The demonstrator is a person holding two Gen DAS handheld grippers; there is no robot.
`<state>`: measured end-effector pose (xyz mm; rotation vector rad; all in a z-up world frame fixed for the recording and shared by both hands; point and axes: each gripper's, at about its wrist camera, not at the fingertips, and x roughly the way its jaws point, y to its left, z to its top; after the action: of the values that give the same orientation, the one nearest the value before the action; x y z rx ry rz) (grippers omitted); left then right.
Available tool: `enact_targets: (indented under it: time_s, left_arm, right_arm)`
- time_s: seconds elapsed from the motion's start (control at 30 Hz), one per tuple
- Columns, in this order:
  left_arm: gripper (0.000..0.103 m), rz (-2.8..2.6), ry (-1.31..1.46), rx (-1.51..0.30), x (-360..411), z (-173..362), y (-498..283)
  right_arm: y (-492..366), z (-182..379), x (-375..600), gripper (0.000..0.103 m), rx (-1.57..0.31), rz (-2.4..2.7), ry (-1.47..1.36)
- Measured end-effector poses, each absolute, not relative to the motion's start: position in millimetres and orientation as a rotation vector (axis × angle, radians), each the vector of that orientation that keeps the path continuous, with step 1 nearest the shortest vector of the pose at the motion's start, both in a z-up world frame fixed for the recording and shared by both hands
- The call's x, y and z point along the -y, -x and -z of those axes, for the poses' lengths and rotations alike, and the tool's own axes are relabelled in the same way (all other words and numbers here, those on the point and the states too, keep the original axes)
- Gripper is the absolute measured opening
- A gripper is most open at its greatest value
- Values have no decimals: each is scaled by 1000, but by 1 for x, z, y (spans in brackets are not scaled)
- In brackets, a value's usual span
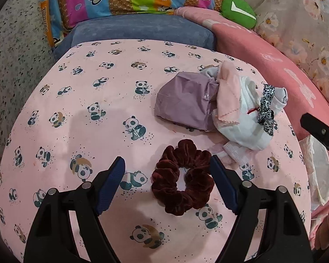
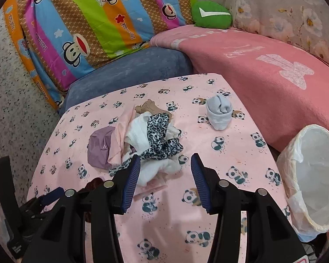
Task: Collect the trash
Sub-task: 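Grasp the dark red scrunchie with the left tool while the right tool grasps the leopard scarf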
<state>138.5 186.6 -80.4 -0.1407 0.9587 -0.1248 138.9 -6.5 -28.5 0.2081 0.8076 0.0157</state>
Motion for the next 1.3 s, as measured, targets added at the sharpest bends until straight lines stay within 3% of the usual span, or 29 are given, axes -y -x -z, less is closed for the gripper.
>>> enact_targets:
  time_s: [0.2, 0.4, 0.5, 0.63, 0.7, 0.87, 1.3]
  left_arm:
    - [70, 156, 145, -973, -186, 89, -143]
    - [54, 187, 157, -996, -185, 98, -148]
    - [43, 203, 156, -1006, -182, 102, -150]
    - [30, 213, 147, -1005, -178, 103, -150]
    - [21, 209, 141, -1005, -176, 103, -149]
    - [17, 203, 143, -1001, -172, 98, -146]
    - [15, 272, 79, -888, -123, 39, -125]
  right_arm:
    - [-173, 38, -5, 49, -818, -19, -201]
    - [-198, 56, -7, 49, -852, -15, -196]
    - [-204, 66, -6, 43, -872, -18, -198]
    - [-211, 79, -6, 21, -906, -32, -203]
    - [-210, 84, -4, 18, -914, -38, -211]
    - [-201, 82, 4, 12, -895, -55, -245]
    - [-144, 19, 47, 12, -752, -60, -293]
